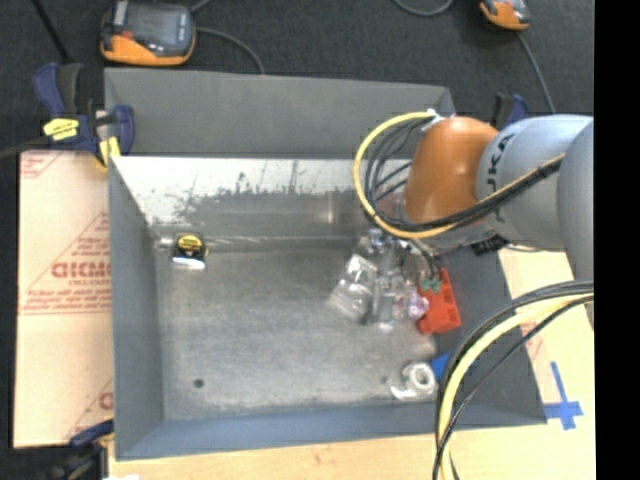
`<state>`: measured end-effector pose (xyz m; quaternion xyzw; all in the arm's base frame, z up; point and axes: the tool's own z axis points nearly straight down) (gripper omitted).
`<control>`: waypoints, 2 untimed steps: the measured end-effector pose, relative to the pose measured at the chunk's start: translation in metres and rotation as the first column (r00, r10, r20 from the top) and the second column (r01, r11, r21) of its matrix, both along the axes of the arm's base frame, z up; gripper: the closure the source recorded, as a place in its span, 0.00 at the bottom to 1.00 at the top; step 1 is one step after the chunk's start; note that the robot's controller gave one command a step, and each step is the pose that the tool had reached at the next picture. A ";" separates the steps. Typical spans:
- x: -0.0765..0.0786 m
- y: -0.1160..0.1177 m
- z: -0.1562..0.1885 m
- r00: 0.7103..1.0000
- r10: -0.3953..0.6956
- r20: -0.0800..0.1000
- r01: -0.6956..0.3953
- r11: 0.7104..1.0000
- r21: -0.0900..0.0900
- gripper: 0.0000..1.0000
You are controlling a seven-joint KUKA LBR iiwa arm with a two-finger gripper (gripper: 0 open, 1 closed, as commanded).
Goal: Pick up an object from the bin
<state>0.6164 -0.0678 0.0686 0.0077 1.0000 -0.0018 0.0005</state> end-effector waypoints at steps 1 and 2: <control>0.001 0.005 0.004 1.000 0.005 0.003 -0.005 1.000 0.003 1.00; 0.024 0.020 0.120 1.000 -0.020 0.010 0.020 1.000 0.004 1.00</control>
Offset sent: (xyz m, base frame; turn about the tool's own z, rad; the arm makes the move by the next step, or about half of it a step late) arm 0.0000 0.0000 0.0000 0.0000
